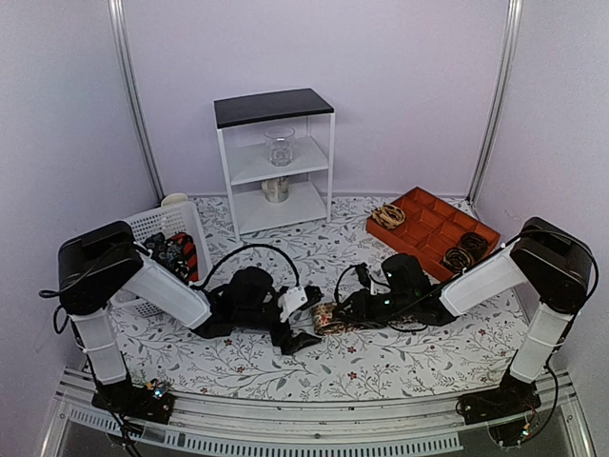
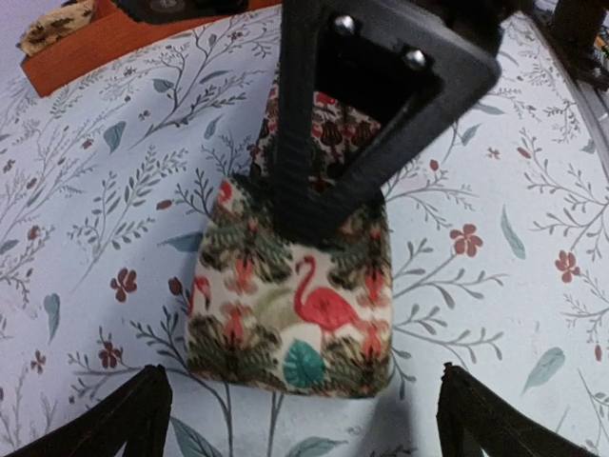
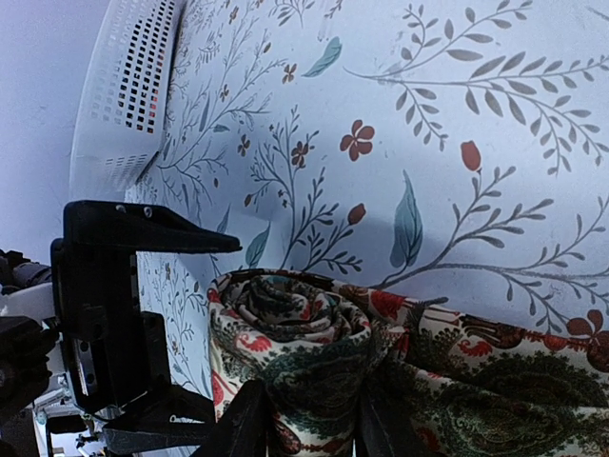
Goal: Roll the ties
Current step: Roll the tie at the center of the board.
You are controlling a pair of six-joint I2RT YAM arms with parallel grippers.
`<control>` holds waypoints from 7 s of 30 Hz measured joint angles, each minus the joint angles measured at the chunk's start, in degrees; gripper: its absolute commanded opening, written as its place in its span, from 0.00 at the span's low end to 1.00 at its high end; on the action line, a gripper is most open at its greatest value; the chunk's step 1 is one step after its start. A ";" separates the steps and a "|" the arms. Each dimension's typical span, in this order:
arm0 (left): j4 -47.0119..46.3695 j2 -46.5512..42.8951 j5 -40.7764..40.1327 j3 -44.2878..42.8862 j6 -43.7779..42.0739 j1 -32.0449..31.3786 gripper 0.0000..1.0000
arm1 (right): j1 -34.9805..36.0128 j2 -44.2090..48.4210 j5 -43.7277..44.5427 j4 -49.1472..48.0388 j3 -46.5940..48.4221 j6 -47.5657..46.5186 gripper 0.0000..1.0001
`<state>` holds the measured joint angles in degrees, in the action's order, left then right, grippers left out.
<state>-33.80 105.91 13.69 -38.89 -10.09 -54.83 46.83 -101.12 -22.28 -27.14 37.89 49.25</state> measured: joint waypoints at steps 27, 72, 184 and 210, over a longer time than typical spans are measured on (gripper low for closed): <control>9.11 9.09 14.56 -13.18 -10.03 3.32 0.47 | -0.44 0.07 -0.33 0.17 -0.02 -0.02 0.34; 9.70 4.28 0.02 -7.52 12.20 1.90 0.00 | -1.16 2.08 4.17 3.56 -1.97 -2.08 0.23; 17.66 0.63 3.48 -11.93 16.09 -2.62 0.56 | -2.60 10.91 4.96 1.99 -8.85 -4.42 0.28; 10.43 -9.14 -8.63 6.14 21.03 -2.47 0.04 | 4.76 1.33 6.78 -6.16 -5.09 5.46 0.28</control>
<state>-23.38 96.77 5.06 -32.75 10.94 -57.30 51.59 -99.79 -15.51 -33.30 32.80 54.72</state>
